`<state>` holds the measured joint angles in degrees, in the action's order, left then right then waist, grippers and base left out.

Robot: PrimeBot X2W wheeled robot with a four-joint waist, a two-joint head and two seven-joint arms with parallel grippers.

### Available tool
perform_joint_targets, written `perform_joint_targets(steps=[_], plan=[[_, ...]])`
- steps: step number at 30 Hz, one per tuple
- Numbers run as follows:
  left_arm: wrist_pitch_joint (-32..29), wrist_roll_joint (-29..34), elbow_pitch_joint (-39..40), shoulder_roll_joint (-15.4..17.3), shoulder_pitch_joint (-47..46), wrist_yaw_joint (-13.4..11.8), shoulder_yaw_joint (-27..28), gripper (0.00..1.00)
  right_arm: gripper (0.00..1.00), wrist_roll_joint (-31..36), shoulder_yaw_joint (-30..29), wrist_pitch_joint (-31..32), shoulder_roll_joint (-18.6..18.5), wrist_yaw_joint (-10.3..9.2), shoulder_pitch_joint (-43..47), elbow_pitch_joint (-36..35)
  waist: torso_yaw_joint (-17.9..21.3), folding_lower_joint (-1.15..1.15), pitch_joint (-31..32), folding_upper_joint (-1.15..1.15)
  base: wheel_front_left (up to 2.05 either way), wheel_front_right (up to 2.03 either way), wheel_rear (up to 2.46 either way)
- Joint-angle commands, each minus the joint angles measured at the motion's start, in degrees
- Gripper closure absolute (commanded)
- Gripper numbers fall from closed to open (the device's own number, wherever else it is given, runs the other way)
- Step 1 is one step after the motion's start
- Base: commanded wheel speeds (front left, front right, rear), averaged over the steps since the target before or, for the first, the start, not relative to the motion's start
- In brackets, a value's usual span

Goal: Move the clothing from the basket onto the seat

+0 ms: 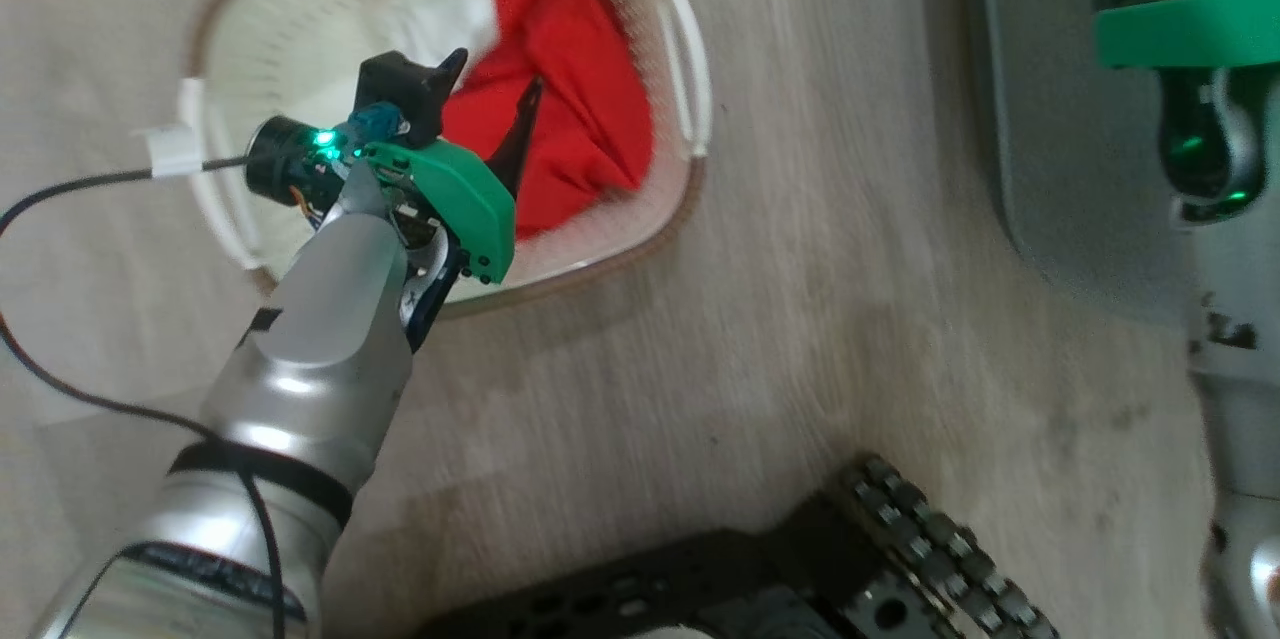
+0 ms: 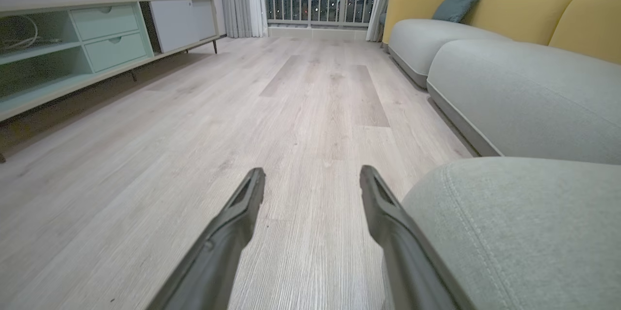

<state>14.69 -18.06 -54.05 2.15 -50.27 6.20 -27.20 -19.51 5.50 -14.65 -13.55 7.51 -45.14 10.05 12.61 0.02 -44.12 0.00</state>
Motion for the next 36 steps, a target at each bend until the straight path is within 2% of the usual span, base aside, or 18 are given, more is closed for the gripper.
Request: perform_joint_targets(steps=[1,7,10,14,16,19,23,24,25,26,30,36], plan=[[0.3,-0.3,-0.4,0.7,-0.5,0.5,-0.1,0.00,0.00,-0.6,1.1,-0.3,0.7,-0.02,0.8,-1.9,4.5,-0.02,-5.3,0.00,0.00,0.00,0.00],[-0.2,-0.6,-8.5,0.7,-5.1,1.2,-4.4,0.00,0.00,-0.6,1.7,-0.3,2.2,-0.02,-0.7,-2.9,6.8,-0.02,-9.5,0.00,0.00,0.00,0.00],[-1.7,-2.7,-9.8,0.8,-6.6,1.3,-8.8,0.00,0.00,-0.5,1.8,-0.3,2.6,-0.02,-1.3,-3.3,7.8,-0.02,-11.2,0.00,0.00,0.00,0.00],[-3.1,-2.3,-13.2,3.0,-9.8,1.3,-13.3,0.00,0.00,-0.3,1.5,-0.3,3.2,-0.02,-1.7,-3.8,8.7,-0.02,-13.2,0.00,0.00,0.00,0.00],[-2.9,-1.1,-15.2,3.8,-11.4,1.0,-14.4,0.00,0.00,-0.1,1.3,-0.3,3.3,-0.02,-1.4,-3.9,8.7,-0.02,-13.3,0.00,0.00,0.00,0.00],[-1.8,0.4,-16.6,4.0,-12.9,-1.0,-15.5,0.00,0.00,0.1,1.0,-0.3,3.3,-0.02,-0.8,-4.0,8.8,-0.02,-13.5,0.00,0.00,0.00,0.00],[-1.2,1.2,-18.1,3.6,-13.5,-0.8,-17.0,0.00,0.00,0.0,0.9,-0.3,3.8,-0.02,-0.2,-3.8,8.9,-0.02,-13.5,0.00,0.00,0.00,0.00],[-1.1,1.0,-18.2,3.4,-13.4,-0.6,-17.0,0.17,0.00,-0.1,0.9,-0.3,3.9,-0.02,-0.2,-3.7,8.9,-0.02,-13.5,0.00,0.00,0.00,0.00],[-1.1,0.8,-18.3,3.2,-13.4,-0.3,-17.1,0.93,0.00,-0.2,0.8,-0.3,4.1,-0.02,-0.2,-3.7,8.9,-0.02,-13.4,0.00,0.00,0.00,0.00],[-1.0,0.6,-18.4,3.0,-13.3,0.0,-17.3,1.00,0.00,-0.3,0.8,-0.3,4.2,-0.02,-0.2,-3.6,9.0,-0.02,-13.3,0.00,0.00,0.00,0.00],[-0.3,-1.9,-17.8,2.4,-13.3,0.8,-16.0,1.00,0.00,-0.4,0.4,-0.3,4.3,-0.02,-0.6,-2.9,8.9,-0.02,-11.9,0.00,0.00,0.00,0.00],[0.3,-5.2,-12.8,1.4,-10.7,1.2,-14.2,1.00,0.00,0.1,-0.8,-0.3,2.3,-0.02,0.9,-1.5,5.2,-0.02,-5.9,0.00,0.00,0.00,0.00]])
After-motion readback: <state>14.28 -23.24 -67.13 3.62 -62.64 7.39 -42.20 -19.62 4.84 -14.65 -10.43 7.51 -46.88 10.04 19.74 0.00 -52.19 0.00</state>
